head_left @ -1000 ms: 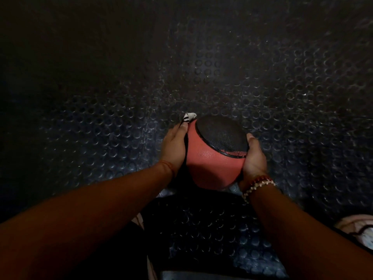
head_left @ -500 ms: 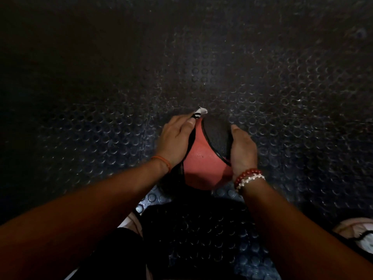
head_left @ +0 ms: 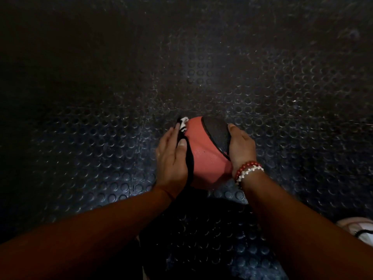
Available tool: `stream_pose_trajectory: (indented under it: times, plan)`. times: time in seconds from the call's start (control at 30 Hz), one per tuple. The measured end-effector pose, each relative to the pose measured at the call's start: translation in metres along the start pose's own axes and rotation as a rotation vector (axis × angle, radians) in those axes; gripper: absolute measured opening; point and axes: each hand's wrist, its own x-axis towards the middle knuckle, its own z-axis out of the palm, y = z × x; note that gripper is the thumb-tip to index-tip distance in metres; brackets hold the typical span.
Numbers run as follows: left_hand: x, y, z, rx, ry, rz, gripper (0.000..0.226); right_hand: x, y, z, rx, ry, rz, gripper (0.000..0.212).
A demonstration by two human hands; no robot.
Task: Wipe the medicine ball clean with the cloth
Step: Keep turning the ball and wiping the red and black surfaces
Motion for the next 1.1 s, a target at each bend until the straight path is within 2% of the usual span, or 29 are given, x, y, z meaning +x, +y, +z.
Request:
stream_pose_trajectory:
  times: [0.1,0.17,0.23,0.33,0.37,0.43,0.53,0.63,0.7,0.77,0.83,0.9,0.97,1.03,1.1]
  plan:
    - [0.032,-0.01,-0.003,-0.092,-0.093,-0.022,0.061,-0.002,0.004,-0.001,0.035,0.006,-0.003,0.034]
    - [0.043,-0.015,-0.003,-0.26,-0.112,-0.102,0.049,-0.007,0.004,-0.002,0.028,0.006,-0.012,0.027]
    - [0.042,-0.016,-0.001,-0.348,-0.07,-0.312,0.041,-0.01,0.004,-0.002,0.031,0.022,-0.02,0.025]
    - [0.027,-0.017,0.002,-0.665,-0.046,-0.797,0.048,-0.01,0.004,-0.002,0.028,0.02,-0.005,0.025]
    - [0.021,-0.015,0.005,-0.734,-0.04,-0.862,0.05,-0.009,0.004,-0.003,0.022,0.011,0.0,0.027]
    - [0.012,-0.012,0.011,-0.734,0.046,-0.804,0.049,-0.006,0.002,-0.003,0.033,0.01,0.021,0.032]
    - [0.001,-0.001,0.011,-0.424,0.175,-0.489,0.042,-0.004,0.0,-0.004,0.051,0.003,0.035,0.039]
    - [0.007,0.006,0.001,-0.134,0.023,-0.092,0.044,-0.006,0.001,-0.006,0.042,-0.017,0.004,0.033]
    - [0.026,-0.004,-0.002,-0.114,-0.055,0.012,0.041,-0.007,0.003,-0.007,0.044,-0.006,-0.016,0.025]
    - [0.045,-0.019,-0.003,-0.173,-0.11,-0.092,0.036,-0.009,0.004,-0.006,0.044,0.009,-0.037,0.024]
    - [0.053,-0.026,-0.003,-0.343,-0.138,-0.294,0.048,-0.011,0.005,-0.003,0.039,0.028,-0.048,0.028]
    - [0.047,-0.032,0.0,-0.569,-0.097,-0.547,0.051,-0.013,0.005,0.0,0.016,0.037,-0.053,0.028]
    - [0.034,-0.036,0.005,-0.699,-0.034,-0.759,0.054,-0.011,0.004,0.001,-0.001,0.04,-0.039,0.029]
    - [0.019,-0.034,0.01,-0.735,0.069,-0.856,0.067,-0.006,0.001,0.001,-0.016,0.033,-0.011,0.03]
    - [0.007,-0.024,0.011,-0.596,0.105,-0.778,0.088,-0.002,-0.001,0.002,-0.03,0.023,0.004,0.031]
